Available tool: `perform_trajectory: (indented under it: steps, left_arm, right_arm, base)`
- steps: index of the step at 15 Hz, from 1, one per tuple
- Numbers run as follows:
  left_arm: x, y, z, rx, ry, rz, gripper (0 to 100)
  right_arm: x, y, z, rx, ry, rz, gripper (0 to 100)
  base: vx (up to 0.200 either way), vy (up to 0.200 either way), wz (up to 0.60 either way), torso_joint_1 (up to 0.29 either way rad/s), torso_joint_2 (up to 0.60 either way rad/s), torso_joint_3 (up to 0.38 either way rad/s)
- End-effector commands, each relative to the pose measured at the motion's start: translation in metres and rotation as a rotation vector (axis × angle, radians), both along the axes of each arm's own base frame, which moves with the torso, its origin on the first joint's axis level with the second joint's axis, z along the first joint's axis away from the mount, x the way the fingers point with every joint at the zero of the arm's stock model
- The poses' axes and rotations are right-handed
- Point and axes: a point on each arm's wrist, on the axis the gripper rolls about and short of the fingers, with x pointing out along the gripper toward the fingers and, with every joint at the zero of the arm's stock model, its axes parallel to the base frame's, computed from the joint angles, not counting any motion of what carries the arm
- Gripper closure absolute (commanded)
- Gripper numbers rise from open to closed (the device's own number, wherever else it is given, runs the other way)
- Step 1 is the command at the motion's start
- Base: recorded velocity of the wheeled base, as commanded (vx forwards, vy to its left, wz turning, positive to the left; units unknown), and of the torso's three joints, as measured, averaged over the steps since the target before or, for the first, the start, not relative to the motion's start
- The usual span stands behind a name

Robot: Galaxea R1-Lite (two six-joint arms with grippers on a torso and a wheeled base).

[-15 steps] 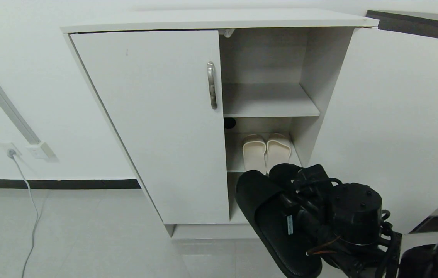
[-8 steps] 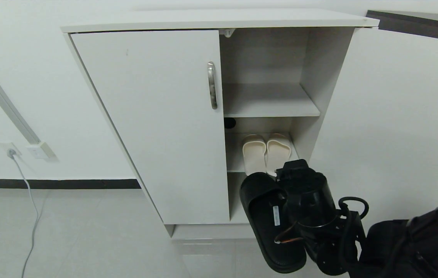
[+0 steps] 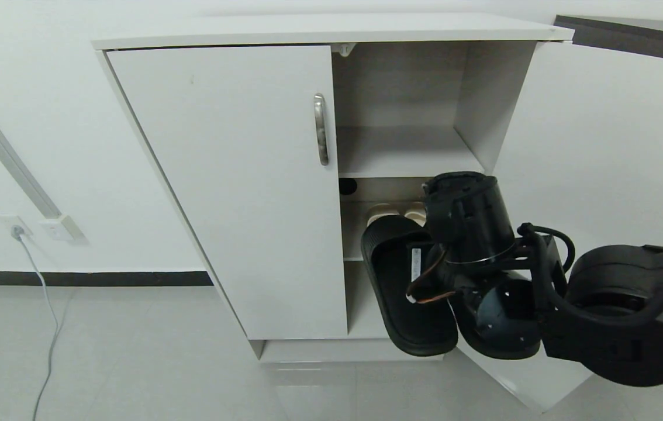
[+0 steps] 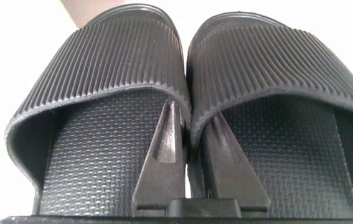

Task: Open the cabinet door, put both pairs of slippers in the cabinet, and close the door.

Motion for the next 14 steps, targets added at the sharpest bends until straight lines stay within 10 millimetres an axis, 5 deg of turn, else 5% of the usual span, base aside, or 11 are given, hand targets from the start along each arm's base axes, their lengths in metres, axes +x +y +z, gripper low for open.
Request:
perform_trajectory:
  steps: [1,5,14]
  left_arm:
    - [0.000,0.000,0.000,0.003,0.002,-0.002,100]
    - [0.000,0.000,0.000,0.006,0.002,-0.002,100]
    - [0.000,0.000,0.000,0.004,0.002,-0.002,100]
  right_arm:
    - [-0.001,0.002,0.019,0.032,-0.046,0.002,100]
    - [0.005,0.009,0.035,0.042,-0.111,-0.012,100]
    - [0.008,0.011,0.040,0.059,-0.156,-0.031,100]
  base:
    - [0.000,0.000,0.00,0.000,0.00,0.000]
    - [0.000,0.000,0.00,0.000,0.00,0.000]
    - [0.000,0.000,0.00,0.000,0.00,0.000]
